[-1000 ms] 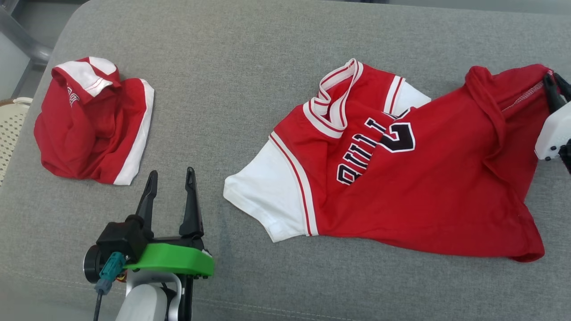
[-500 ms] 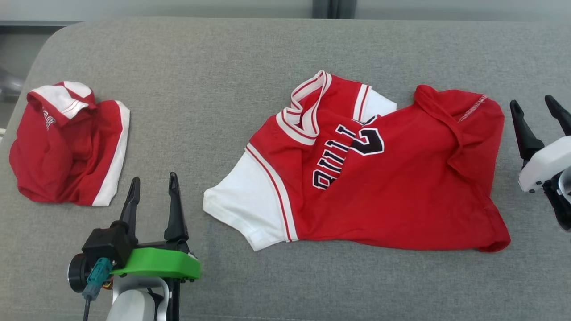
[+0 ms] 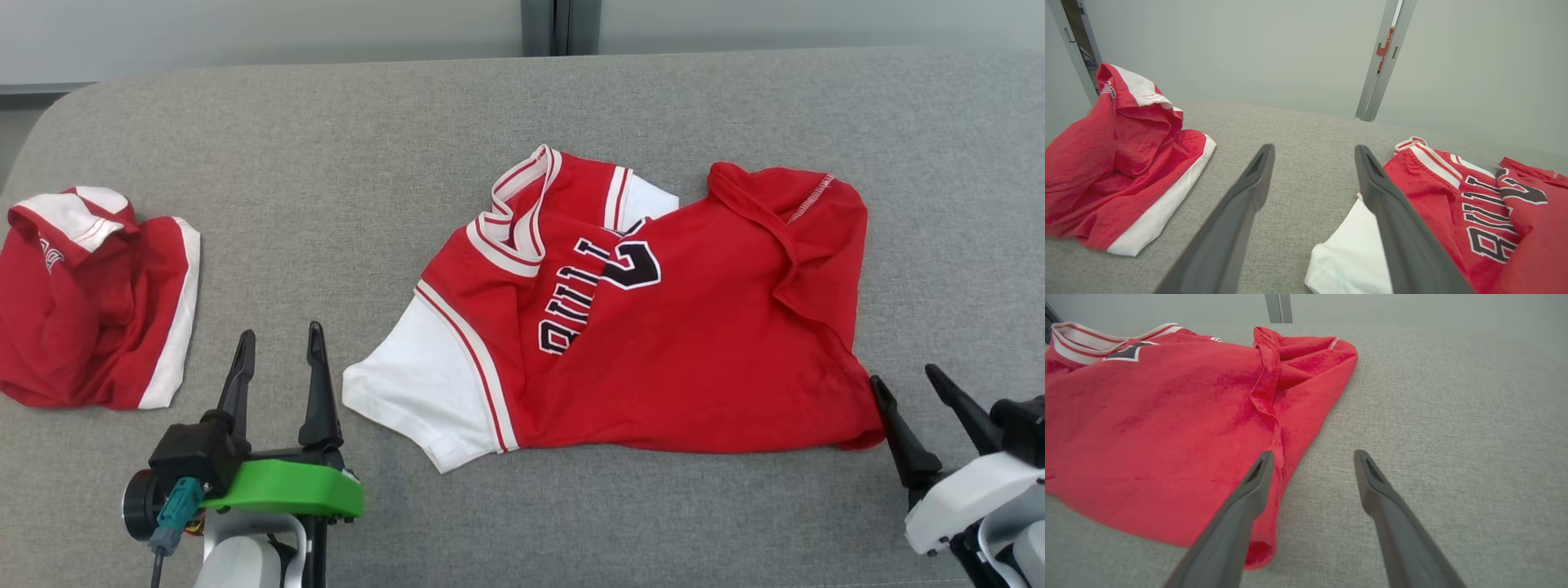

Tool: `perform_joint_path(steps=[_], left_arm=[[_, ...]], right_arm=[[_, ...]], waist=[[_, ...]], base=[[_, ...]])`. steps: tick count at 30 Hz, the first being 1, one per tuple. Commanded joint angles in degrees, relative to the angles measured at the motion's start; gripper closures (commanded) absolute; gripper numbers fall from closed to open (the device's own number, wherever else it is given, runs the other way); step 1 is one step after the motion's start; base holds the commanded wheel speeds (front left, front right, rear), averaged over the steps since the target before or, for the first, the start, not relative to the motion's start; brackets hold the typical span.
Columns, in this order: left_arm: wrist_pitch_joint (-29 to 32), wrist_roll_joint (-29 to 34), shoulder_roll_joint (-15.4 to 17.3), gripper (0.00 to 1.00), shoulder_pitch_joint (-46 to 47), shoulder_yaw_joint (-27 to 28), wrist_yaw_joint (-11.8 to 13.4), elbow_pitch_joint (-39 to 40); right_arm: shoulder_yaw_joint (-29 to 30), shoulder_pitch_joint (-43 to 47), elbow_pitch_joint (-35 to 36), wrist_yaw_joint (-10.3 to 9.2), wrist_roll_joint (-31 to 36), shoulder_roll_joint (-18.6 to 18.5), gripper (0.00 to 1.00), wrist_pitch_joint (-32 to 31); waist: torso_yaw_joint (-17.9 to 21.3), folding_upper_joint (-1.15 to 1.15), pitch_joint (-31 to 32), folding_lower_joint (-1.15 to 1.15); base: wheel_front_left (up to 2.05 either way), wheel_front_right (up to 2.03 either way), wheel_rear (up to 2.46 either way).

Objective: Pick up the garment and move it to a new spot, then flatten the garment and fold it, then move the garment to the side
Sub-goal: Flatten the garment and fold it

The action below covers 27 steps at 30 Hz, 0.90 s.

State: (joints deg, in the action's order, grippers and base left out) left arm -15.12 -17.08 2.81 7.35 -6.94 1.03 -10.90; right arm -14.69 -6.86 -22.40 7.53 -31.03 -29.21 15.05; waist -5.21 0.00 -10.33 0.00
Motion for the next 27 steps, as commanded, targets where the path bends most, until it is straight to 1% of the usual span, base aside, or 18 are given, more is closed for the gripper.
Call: perform_joint_path(steps=[1,4,9,14,15,16,17,21,27], left_arm=[[-0.04,0.06,0.16,0.0,-0.67,0.3,-0.1,0.03],[-0.04,0.17,0.16,0.0,-0.65,0.35,-0.24,-0.08],[-0.04,0.51,0.16,0.0,-0.39,0.12,-0.35,-0.01],[-0.04,0.42,0.16,0.0,-0.73,-0.21,-0.38,-0.18],[-0.04,0.31,0.16,0.0,-0.77,-0.31,-0.33,-0.2],[-0.04,0.25,0.16,0.0,-0.8,-0.36,-0.27,-0.19],[-0.04,0.16,0.16,0.0,-0.84,-0.41,-0.24,-0.16],[-0.04,0.05,0.16,0.0,-1.09,-0.31,-0.13,-0.24],[-0.04,0.54,0.16,0.0,-1.77,0.49,-0.29,-0.3]], right_arm=[[0.29,1.14,1.0,-0.08,0.38,0.42,0.0,0.16],[0.1,2.65,1.84,-0.08,0.68,0.65,0.0,-0.38],[-0.68,2.17,2.99,-0.08,1.05,0.92,0.0,-1.93],[-0.9,1.73,1.79,-0.08,0.98,0.92,0.0,-3.5],[-1.05,1.79,1.49,-0.08,0.59,1.06,0.43,-3.92],[-1.17,1.77,1.34,-0.08,0.45,1.13,0.65,-4.09],[-1.34,1.72,1.22,-0.08,0.42,1.11,1.0,-4.16],[-1.82,1.4,0.98,-0.08,-0.04,1.15,1.0,-4.09],[1.07,0.97,1.89,-0.08,-0.27,0.32,1.0,-1.4]], waist=[[-0.03,0.0,0.1,0.0],[-0.19,0.0,0.15,0.0],[-0.82,0.0,0.07,0.0],[-1.75,0.0,0.13,0.0],[-1.97,0.0,0.17,0.0],[-2.1,0.0,0.18,0.0],[-2.27,0.0,0.18,0.0],[-2.45,0.0,0.41,0.0],[-1.21,0.0,1.38,0.0]], base=[[0.0,0.0,0.0],[0.0,0.0,0.0],[0.0,0.0,0.0],[0.0,0.0,0.0],[0.0,0.0,0.0],[0.0,0.0,0.0],[0.0,0.0,0.0],[0.0,0.0,0.0],[0.0,0.0,0.0]])
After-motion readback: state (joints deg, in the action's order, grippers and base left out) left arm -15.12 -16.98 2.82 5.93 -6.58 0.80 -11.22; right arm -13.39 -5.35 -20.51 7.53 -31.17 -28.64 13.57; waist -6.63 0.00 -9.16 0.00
